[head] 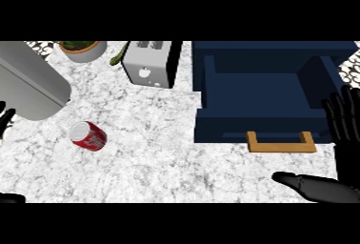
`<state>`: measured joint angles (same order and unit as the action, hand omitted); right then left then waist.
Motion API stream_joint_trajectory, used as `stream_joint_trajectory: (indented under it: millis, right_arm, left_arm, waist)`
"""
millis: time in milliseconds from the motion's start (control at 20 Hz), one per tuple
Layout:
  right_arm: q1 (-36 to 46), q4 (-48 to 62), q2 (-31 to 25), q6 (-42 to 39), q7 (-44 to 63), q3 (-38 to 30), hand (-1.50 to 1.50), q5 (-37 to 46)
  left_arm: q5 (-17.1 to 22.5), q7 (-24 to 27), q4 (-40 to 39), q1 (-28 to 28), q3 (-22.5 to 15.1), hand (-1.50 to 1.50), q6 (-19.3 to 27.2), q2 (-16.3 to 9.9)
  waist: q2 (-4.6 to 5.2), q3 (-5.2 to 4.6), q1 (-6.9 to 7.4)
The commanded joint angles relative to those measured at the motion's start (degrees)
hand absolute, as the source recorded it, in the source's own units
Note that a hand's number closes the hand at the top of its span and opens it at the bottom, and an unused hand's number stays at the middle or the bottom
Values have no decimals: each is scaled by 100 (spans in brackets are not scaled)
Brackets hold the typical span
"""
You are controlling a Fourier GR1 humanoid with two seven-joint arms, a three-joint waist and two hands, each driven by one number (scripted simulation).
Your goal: Pick up the can, place it into the drawer and close the drawer
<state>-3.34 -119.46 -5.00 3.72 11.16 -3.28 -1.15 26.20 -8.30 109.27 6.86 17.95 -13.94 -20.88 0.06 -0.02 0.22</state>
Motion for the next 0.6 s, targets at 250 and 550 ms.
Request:
stream_joint_trajectory:
  millis: [250,550]
  right_arm:
    - [-304,143,-87,-281,-97,-322,-150,-228]
    - [-262,143,40,-192,-192,-299,-150,-51]
  left_arm:
    - [670,-711,-601,-632,681,-150,-374,-482]
    - [-2,-577,-861,-749,363,-150,-428,-118]
  waist:
    - [-9,3,-38]
    - [-7,2,-38]
